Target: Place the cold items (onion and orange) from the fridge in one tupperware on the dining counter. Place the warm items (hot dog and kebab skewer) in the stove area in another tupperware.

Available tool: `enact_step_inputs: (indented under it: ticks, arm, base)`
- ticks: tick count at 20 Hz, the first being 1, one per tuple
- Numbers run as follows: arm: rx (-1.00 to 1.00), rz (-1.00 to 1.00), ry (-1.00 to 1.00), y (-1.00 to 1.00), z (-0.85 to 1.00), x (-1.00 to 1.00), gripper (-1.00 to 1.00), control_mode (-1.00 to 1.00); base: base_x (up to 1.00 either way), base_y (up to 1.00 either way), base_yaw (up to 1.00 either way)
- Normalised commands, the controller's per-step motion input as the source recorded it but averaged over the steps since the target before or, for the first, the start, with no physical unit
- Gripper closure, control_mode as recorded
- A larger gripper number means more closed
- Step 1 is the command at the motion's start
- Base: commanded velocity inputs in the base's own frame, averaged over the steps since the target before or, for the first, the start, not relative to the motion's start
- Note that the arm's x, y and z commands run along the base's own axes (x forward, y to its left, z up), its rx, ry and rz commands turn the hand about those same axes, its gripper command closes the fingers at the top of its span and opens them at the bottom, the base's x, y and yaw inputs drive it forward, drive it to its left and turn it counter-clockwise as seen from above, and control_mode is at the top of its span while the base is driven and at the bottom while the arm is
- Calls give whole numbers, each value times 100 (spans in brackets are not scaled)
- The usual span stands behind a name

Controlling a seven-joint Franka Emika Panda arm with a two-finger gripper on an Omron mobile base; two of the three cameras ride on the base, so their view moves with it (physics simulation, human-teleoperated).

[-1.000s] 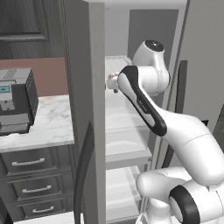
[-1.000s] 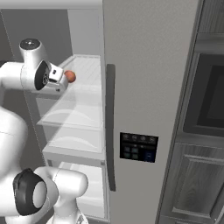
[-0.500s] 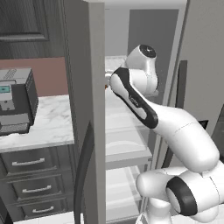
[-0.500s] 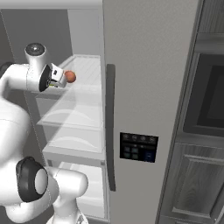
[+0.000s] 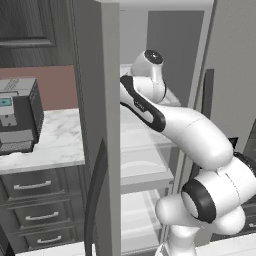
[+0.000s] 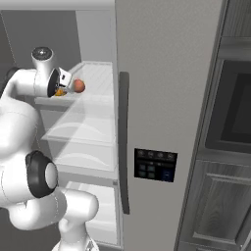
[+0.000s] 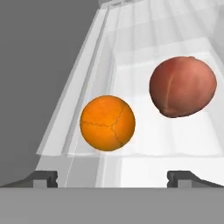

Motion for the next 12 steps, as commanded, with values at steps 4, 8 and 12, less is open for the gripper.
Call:
enact_step_inputs:
  ticks: [4,8,12]
  arm:
    - [-4,22,0,-1,-7,40,-100,-100]
    - [0,29,0,-5,-24,29,-100,-100]
    - [-1,22,0,0,-38,24,-100,-100]
  base:
    - [0,0,0]
    - [0,0,0]
    - [0,0,0]
